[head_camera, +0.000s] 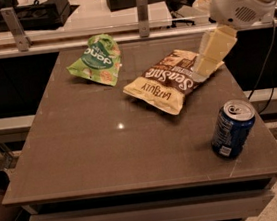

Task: Pick green rice chip bag

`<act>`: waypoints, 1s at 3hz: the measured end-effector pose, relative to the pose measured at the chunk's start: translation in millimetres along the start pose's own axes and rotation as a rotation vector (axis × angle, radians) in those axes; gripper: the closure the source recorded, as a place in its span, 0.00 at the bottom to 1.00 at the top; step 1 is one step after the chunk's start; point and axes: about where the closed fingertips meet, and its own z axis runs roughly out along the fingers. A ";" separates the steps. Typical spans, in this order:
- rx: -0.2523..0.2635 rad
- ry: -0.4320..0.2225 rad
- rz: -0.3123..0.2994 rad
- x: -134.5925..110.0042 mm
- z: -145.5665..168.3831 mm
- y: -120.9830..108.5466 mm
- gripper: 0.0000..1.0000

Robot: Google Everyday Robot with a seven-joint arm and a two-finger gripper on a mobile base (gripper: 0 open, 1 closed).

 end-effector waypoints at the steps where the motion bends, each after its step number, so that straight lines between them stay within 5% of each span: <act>1: 0.008 -0.033 0.024 -27.1 36.3 -16.7 0.00; 3: 0.095 0.030 0.071 -71.3 87.8 -24.7 0.00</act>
Offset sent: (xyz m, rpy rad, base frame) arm 0.0792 0.0974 -0.0352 0.0170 -0.0349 -0.1285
